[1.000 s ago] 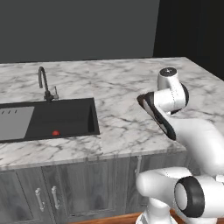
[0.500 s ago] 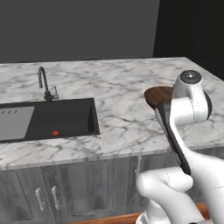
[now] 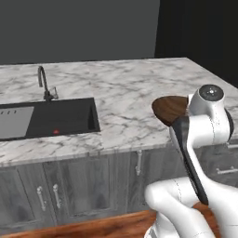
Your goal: Clear the mugs and bowl far away from the sink.
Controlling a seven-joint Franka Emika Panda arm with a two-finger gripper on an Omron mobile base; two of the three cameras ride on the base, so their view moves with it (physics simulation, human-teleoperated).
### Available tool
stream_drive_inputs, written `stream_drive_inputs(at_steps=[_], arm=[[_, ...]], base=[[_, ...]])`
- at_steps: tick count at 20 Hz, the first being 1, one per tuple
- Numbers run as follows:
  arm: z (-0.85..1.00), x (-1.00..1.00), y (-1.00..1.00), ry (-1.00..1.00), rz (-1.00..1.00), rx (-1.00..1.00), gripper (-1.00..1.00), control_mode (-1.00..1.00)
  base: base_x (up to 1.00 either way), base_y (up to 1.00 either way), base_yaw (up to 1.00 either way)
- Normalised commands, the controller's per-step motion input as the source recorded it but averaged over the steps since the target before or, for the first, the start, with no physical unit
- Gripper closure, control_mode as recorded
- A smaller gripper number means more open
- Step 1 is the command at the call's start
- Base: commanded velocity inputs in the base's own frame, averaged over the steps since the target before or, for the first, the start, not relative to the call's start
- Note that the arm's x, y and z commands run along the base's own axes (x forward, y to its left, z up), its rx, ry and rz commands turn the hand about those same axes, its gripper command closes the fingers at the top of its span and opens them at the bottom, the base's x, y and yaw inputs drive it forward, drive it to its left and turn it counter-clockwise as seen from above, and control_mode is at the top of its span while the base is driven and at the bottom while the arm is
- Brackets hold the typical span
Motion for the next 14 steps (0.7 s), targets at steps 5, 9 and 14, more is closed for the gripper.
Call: stream_drive_inputs(at_steps=[5,9,14], arm=[[0.00,0.00,0.00,0.00,0.00,0.00,1.00,1.00],[0.00,0.00,0.00,0.00,0.00,0.00,1.00,1.00],[0.00,0.00,0.00,0.00,0.00,0.00,1.00,1.00]], base=[[-0.57,0.04,-0.57],[-0.52,0.07,-0.73],[-0.50,0.31,-0.81]])
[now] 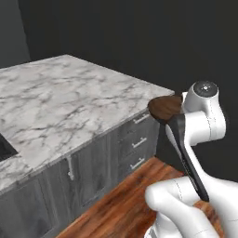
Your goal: Clear the mugs and bowl far away from the sink.
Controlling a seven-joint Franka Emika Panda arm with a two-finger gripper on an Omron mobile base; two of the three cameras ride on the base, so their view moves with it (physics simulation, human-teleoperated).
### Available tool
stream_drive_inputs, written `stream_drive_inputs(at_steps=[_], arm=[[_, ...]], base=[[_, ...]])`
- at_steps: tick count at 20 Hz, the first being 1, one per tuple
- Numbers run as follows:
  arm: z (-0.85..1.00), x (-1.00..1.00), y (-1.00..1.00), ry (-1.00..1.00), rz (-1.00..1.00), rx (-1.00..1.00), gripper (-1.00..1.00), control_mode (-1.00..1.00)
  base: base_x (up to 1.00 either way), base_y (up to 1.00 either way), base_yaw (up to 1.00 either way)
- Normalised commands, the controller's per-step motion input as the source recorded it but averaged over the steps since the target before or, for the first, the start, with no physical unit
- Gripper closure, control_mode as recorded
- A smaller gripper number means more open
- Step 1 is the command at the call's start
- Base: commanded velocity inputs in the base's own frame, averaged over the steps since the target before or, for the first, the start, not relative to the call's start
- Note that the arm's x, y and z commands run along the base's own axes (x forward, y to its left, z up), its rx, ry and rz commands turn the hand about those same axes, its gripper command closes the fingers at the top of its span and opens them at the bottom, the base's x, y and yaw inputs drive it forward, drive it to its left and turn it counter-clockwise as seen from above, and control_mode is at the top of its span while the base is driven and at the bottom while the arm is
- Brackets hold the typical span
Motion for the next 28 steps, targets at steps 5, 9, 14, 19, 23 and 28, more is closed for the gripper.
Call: stream_drive_inputs(at_steps=[5,9,14,19,23,28], arm=[[0.00,0.00,0.00,0.00,0.00,0.00,1.00,1.00],[0.00,0.00,0.00,0.00,0.00,0.00,1.00,1.00],[0.00,0.00,0.00,0.00,0.00,0.00,1.00,1.00],[0.00,0.00,0.00,0.00,0.00,0.00,1.00,1.00],[0.00,0.00,0.00,0.00,0.00,0.00,1.00,1.00],[0.00,0.00,0.00,0.00,0.00,0.00,1.00,1.00]], base=[[-0.39,0.36,-0.85],[-0.36,0.33,-0.87],[-0.38,0.41,-0.85],[-0.24,0.39,-0.86],[0.00,0.64,-0.81],[0.03,0.55,-0.72]])
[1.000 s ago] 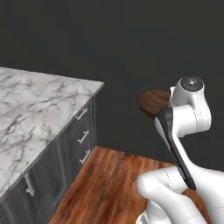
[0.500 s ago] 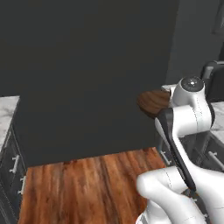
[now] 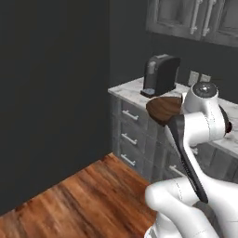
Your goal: Clear the mugs and bowl far away from the sink.
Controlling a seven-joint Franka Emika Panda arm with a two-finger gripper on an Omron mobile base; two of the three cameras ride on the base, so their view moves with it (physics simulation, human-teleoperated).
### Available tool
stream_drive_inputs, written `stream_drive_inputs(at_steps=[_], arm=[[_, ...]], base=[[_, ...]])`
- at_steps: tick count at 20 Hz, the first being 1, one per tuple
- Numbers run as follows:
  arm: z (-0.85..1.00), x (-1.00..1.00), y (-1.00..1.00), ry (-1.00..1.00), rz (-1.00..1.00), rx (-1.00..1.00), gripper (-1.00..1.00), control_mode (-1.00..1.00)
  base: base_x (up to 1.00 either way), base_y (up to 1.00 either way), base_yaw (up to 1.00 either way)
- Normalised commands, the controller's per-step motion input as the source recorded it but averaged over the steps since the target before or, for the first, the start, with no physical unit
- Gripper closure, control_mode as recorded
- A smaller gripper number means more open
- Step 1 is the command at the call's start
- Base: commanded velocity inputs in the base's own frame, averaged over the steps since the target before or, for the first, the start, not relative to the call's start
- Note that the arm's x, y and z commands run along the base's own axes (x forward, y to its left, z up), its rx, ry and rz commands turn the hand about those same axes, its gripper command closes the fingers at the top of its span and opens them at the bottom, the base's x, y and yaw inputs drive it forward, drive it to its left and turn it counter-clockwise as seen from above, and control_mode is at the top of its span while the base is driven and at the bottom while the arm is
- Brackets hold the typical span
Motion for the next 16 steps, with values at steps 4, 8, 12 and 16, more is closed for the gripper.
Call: stream_drive_inputs(at_steps=[4,8,12,16], arm=[[0.00,0.00,0.00,0.00,0.00,0.00,1.00,1.00],[0.00,0.00,0.00,0.00,0.00,0.00,1.00,1.00],[0.00,0.00,0.00,0.00,0.00,0.00,1.00,1.00],[0.00,0.00,0.00,0.00,0.00,0.00,1.00,1.00]], base=[[0.28,0.51,-0.63],[0.47,0.67,-0.58],[0.52,0.90,-0.47],[0.35,0.55,-0.43]])
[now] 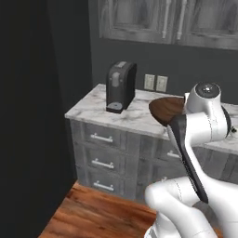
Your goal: Clear the mugs and bowl far away from the sink.
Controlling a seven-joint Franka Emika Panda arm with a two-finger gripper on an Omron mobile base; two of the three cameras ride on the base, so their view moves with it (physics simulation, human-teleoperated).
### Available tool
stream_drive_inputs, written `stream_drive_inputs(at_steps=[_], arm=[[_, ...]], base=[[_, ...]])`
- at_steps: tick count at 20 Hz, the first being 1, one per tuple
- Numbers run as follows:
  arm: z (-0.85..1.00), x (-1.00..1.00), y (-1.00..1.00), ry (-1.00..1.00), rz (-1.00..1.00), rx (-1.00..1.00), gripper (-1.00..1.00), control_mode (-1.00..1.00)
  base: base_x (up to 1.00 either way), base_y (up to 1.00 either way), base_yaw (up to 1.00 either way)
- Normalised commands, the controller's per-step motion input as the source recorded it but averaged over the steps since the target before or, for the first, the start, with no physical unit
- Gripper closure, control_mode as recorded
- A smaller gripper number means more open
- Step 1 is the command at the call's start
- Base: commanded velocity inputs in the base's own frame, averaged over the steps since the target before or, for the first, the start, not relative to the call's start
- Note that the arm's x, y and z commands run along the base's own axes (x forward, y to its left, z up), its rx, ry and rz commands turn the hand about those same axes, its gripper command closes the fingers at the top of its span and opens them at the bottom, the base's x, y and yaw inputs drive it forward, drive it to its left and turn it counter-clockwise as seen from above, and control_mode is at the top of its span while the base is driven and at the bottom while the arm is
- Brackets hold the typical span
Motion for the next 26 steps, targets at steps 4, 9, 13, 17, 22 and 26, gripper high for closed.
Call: stream_drive_inputs(at_steps=[4,9,13,17,22,26], arm=[[0.00,0.00,0.00,0.00,0.00,0.00,1.00,1.00],[0.00,0.00,0.00,0.00,0.00,0.00,1.00,1.00],[0.00,0.00,0.00,0.00,0.00,0.00,1.00,1.00],[0.00,0.00,0.00,0.00,0.00,0.00,1.00,1.00],[0.00,0.00,0.00,0.00,0.00,0.00,1.00,1.00],[0.00,0.00,0.00,0.00,0.00,0.00,1.00,1.00]], base=[[0.21,0.09,-0.45],[0.36,0.30,-0.41],[0.52,0.56,-0.30],[0.56,0.39,-0.23],[0.53,0.00,-0.16],[0.49,0.00,-0.14]])
